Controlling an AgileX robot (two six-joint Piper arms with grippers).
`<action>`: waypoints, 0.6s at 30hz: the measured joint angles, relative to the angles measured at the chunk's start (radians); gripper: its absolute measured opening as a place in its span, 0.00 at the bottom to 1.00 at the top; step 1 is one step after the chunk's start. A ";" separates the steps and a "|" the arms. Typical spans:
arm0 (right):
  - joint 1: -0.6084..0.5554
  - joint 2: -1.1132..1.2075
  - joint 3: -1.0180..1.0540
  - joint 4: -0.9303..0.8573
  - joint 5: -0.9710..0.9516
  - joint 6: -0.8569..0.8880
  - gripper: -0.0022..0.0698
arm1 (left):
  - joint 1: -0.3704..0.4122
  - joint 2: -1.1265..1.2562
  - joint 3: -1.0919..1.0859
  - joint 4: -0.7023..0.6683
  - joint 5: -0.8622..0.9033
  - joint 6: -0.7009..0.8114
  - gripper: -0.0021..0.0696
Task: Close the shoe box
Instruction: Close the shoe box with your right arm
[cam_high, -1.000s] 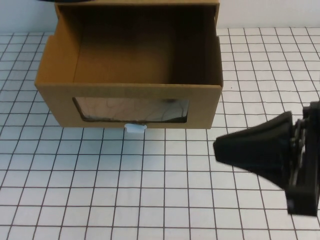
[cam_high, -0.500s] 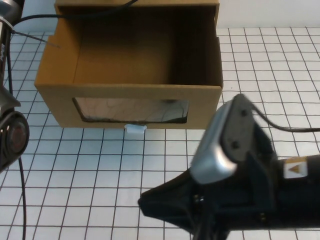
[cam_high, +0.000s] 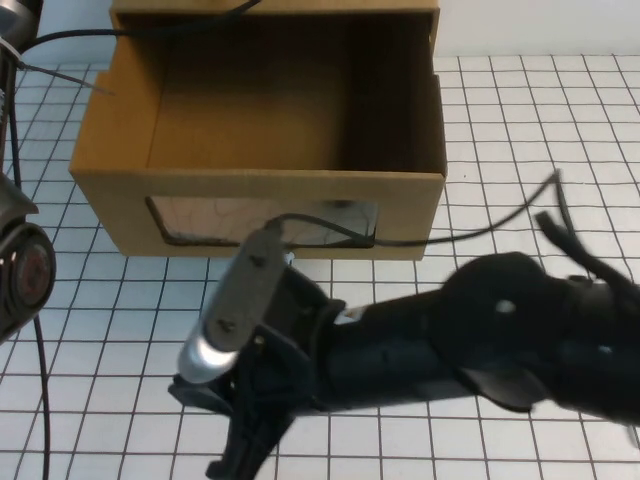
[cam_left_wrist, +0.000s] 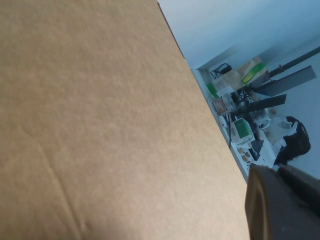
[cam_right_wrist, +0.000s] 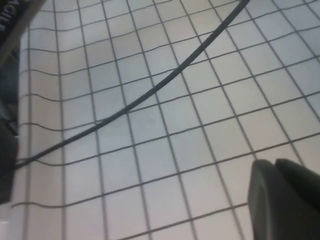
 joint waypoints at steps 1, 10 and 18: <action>0.000 0.024 -0.018 0.000 -0.014 -0.037 0.01 | 0.000 0.000 0.000 0.000 0.000 0.000 0.03; -0.009 0.173 -0.126 0.000 -0.273 -0.299 0.01 | 0.001 0.002 0.000 -0.008 0.000 0.000 0.03; -0.125 0.300 -0.313 0.012 -0.202 -0.325 0.01 | 0.001 0.003 0.000 -0.011 -0.002 -0.004 0.03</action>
